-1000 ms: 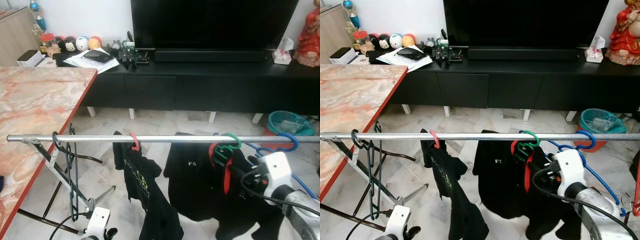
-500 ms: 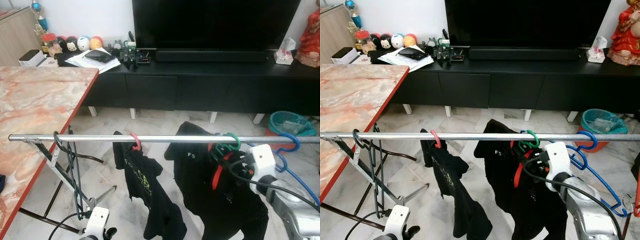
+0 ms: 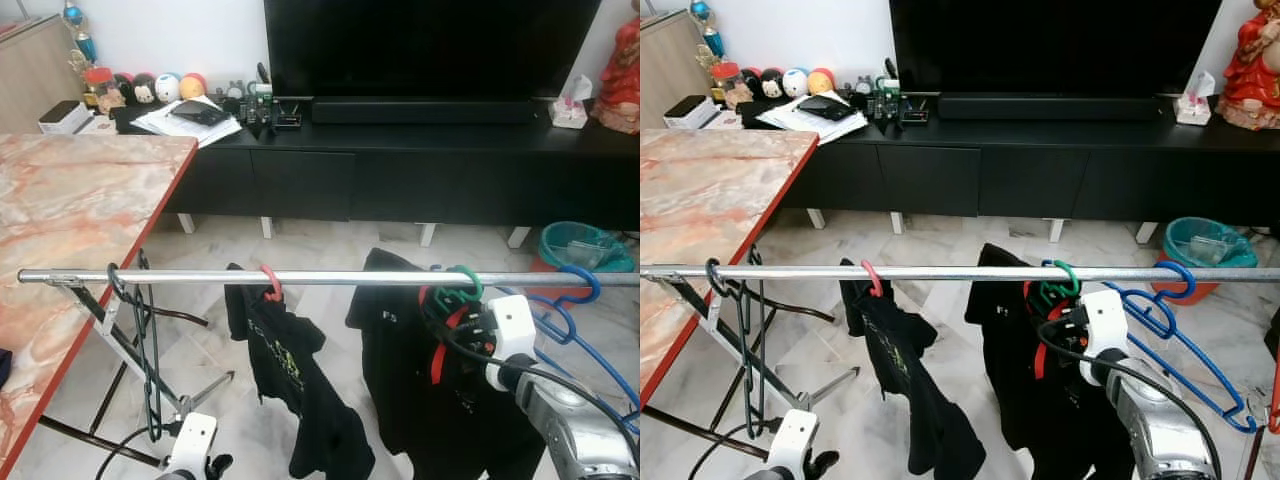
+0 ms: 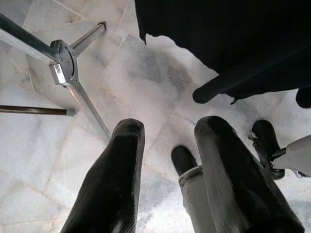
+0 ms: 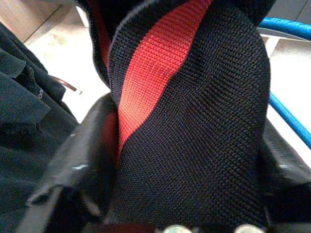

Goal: Hang hanger

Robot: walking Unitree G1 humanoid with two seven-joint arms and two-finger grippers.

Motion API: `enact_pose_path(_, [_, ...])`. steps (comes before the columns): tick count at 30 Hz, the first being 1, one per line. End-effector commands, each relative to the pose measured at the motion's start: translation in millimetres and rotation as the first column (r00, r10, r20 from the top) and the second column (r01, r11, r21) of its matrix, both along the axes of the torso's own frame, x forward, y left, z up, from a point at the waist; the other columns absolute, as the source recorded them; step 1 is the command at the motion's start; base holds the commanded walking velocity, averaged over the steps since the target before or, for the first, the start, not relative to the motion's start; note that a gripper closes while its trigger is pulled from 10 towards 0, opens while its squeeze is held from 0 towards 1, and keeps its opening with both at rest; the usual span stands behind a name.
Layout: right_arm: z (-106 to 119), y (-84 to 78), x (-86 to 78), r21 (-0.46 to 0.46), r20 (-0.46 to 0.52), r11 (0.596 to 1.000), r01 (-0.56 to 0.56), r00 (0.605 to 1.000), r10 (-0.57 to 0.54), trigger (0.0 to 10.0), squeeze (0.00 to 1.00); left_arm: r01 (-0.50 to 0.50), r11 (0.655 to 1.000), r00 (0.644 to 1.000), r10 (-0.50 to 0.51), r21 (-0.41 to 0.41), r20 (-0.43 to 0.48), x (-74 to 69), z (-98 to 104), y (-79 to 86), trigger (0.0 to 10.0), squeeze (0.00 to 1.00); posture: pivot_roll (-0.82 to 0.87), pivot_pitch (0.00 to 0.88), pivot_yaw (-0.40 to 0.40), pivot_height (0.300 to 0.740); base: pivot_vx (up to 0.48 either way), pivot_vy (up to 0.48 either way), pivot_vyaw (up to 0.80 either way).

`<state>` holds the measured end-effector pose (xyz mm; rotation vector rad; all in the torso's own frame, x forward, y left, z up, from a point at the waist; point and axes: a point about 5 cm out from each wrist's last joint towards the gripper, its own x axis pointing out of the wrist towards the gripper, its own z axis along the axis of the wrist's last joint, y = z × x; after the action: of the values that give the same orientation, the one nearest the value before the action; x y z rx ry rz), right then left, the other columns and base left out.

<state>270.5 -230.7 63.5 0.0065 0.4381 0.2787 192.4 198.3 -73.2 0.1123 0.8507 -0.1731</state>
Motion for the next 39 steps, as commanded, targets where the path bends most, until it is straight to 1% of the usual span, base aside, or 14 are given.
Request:
enact_pose_path(1, [2.0,-0.9,2.6,0.003,0.017,1.000,0.010,1.000,-0.011,0.0,0.00,-0.005,1.000,1.000,0.005,0.010,-0.019,-2.7,-1.3,3.4,10.0,0.00,-0.23,0.000,0.060,0.740,0.000,0.000,0.00])
enact_pose_path(23, [3.2,0.4,3.4,0.002,0.036,1.000,0.015,0.999,-0.015,0.0,0.00,-0.004,1.000,1.000,0.004,0.018,-0.014,-3.6,-1.9,2.2,10.0,0.00,-0.23,0.000,0.053,0.740,0.000,0.000,0.00])
enact_pose_path(33, [4.2,4.9,0.2,0.016,0.046,1.000,0.025,0.999,-0.026,0.0,0.00,0.001,1.000,1.000,0.000,0.024,-0.015,-4.1,-2.1,2.5,10.0,0.00,-0.23,0.000,0.052,0.740,0.000,0.000,0.00])
enact_pose_path(39, [4.9,9.1,-5.5,0.033,0.079,0.997,0.066,0.995,-0.069,0.0,0.00,0.005,1.000,1.000,-0.004,0.028,-0.014,-4.7,-2.2,2.9,10.0,0.00,-0.23,0.000,0.052,0.740,0.000,0.000,0.00])
